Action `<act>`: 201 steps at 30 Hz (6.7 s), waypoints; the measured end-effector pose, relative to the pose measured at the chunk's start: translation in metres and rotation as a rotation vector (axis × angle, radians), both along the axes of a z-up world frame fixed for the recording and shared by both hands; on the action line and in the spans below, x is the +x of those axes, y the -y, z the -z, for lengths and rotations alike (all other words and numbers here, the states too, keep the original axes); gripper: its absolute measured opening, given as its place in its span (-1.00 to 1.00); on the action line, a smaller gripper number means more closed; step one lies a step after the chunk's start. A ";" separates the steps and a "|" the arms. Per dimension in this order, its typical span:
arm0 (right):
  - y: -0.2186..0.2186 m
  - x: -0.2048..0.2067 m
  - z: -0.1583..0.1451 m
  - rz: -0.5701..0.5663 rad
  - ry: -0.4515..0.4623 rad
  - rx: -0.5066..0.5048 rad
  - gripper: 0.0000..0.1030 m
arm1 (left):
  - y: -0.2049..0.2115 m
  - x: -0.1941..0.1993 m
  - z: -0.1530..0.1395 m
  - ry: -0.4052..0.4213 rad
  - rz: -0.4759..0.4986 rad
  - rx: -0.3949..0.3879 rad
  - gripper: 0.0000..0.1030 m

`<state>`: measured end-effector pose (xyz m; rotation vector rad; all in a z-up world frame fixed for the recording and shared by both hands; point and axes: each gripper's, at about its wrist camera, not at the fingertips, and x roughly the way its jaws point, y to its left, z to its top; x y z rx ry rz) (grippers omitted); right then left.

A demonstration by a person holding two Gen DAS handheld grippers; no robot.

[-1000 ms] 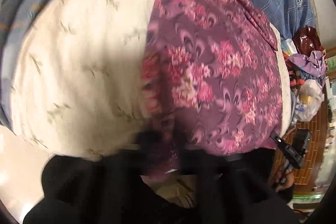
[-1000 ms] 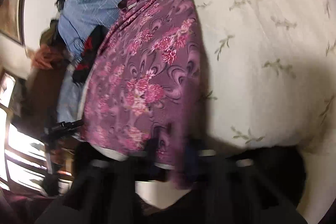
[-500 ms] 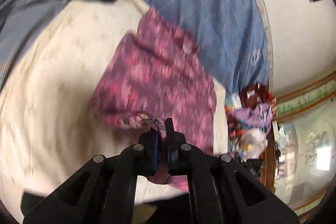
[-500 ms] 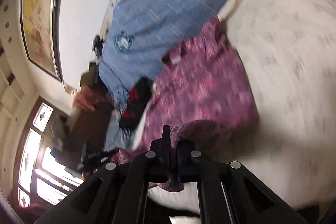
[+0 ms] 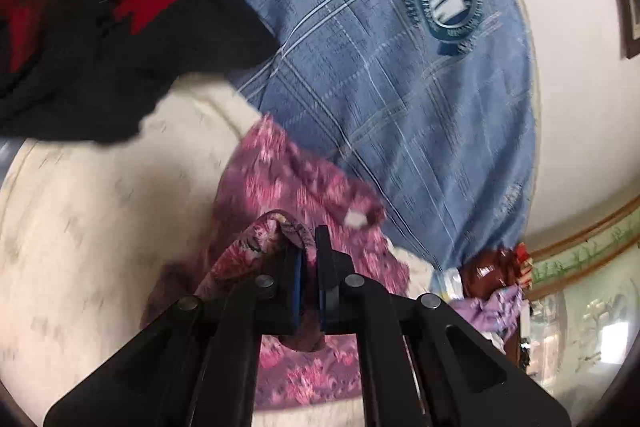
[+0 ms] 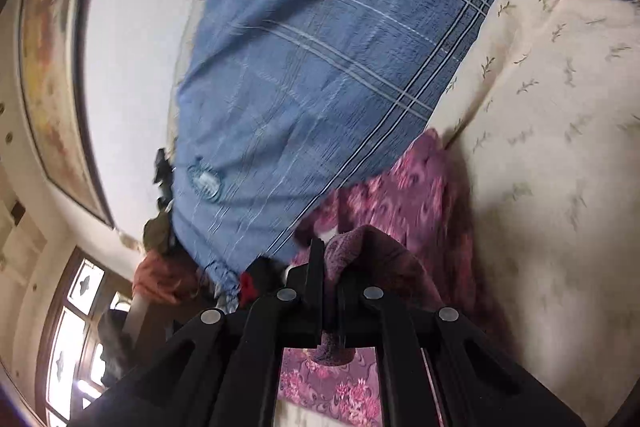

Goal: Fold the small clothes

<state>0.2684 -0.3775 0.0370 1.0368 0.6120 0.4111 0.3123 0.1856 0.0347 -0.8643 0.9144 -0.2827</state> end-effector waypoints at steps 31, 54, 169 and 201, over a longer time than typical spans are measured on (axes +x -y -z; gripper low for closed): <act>0.004 0.104 0.007 0.021 -0.091 -0.012 -0.70 | 0.047 0.102 0.042 -0.170 0.049 0.080 -0.55; -0.003 -0.096 0.041 0.099 -0.221 -0.129 0.10 | -0.005 -0.117 0.064 -0.156 0.073 -0.142 0.37; -0.469 -0.018 0.020 -0.411 0.440 -1.462 -0.90 | -0.011 0.058 0.021 -0.227 0.295 0.253 0.39; -0.258 -0.018 -0.011 -0.119 0.172 -0.673 -0.90 | 0.235 0.069 -0.030 0.012 0.532 0.550 -0.87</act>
